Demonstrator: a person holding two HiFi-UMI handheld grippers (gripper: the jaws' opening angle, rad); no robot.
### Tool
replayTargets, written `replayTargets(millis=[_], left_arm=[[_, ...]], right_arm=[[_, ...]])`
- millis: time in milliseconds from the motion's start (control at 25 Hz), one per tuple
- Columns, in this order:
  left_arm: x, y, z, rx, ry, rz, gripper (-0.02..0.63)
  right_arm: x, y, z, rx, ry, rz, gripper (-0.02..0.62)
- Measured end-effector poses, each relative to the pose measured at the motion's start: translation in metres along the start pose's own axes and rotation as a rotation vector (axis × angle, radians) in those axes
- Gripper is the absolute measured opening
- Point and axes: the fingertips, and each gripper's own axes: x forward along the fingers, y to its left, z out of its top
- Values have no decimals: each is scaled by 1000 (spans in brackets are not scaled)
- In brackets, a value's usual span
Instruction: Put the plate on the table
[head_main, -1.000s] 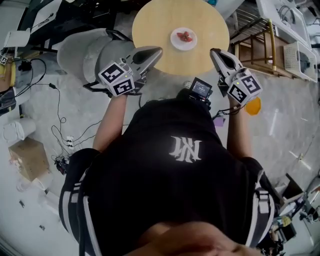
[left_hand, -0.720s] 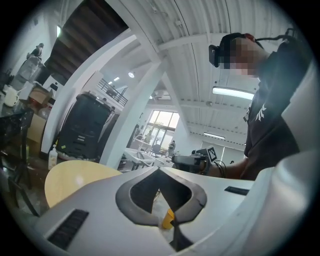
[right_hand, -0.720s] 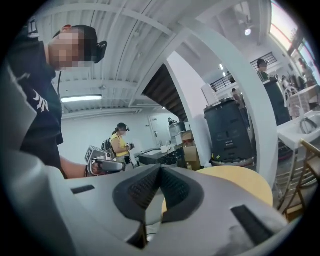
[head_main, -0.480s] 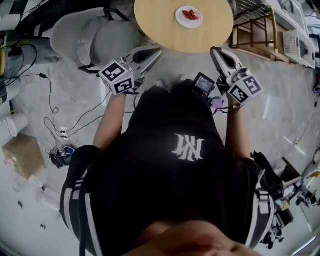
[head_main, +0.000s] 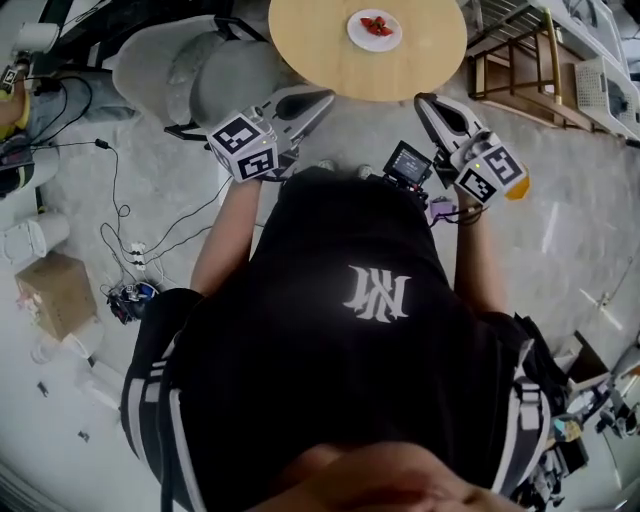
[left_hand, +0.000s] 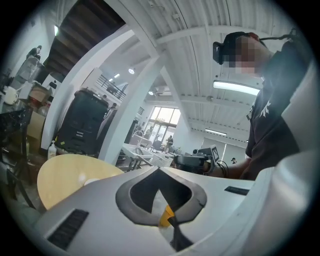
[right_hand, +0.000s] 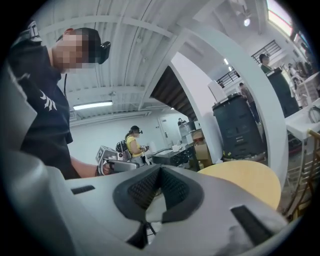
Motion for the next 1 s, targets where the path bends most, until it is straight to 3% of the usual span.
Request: replayTargets(millis=[400, 1000], left_arm=[[12, -5, -20, 0, 49, 100, 3], [8, -9, -41, -49, 76, 178, 3]], right_arm=[[-16, -12, -11, -26, 17, 43, 2], [-22, -26, -20, -30, -16, 78, 3]])
